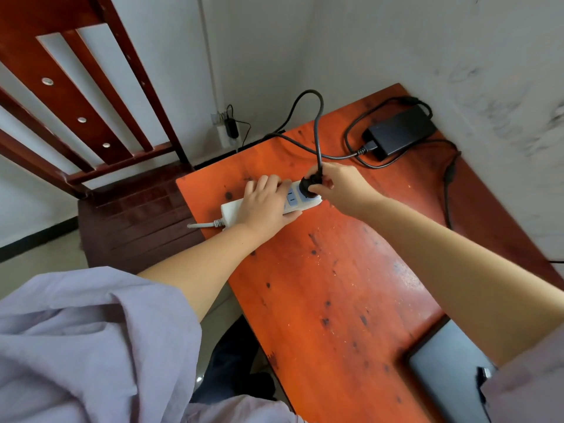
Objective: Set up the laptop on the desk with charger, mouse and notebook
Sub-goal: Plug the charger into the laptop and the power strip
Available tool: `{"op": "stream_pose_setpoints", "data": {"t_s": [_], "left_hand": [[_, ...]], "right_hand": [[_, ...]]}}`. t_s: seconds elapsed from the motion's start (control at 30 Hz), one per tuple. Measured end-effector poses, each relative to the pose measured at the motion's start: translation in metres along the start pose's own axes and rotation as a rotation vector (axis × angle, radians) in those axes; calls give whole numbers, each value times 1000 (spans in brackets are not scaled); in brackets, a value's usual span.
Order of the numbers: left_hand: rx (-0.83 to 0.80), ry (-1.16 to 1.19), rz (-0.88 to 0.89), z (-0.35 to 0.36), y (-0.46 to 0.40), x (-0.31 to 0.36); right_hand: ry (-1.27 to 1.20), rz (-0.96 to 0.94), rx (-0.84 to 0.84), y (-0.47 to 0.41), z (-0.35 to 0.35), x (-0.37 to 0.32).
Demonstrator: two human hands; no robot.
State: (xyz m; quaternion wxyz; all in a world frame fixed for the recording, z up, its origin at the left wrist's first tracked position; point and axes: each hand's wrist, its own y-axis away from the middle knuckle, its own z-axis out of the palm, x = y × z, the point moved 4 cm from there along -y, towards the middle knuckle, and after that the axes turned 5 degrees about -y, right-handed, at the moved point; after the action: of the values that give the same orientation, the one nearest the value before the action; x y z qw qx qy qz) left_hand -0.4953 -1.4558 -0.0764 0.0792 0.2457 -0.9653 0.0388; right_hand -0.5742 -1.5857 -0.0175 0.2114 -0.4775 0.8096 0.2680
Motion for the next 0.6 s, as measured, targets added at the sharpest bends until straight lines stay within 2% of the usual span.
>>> {"op": "stream_pose_setpoints", "data": {"t_s": [0.1, 0.27, 0.4, 0.6], "left_hand": [[-4, 21, -4, 0, 0, -1], [8, 7, -3, -2, 0, 0], [-8, 4, -1, -1, 1, 0], [-4, -3, 0, -1, 0, -1]], "right_hand": [[-1, -40, 40, 10, 6, 0], [-60, 34, -45, -4, -8, -4], [-40, -22, 24, 6, 4, 0], [-47, -54, 11, 2, 2, 5]]}}
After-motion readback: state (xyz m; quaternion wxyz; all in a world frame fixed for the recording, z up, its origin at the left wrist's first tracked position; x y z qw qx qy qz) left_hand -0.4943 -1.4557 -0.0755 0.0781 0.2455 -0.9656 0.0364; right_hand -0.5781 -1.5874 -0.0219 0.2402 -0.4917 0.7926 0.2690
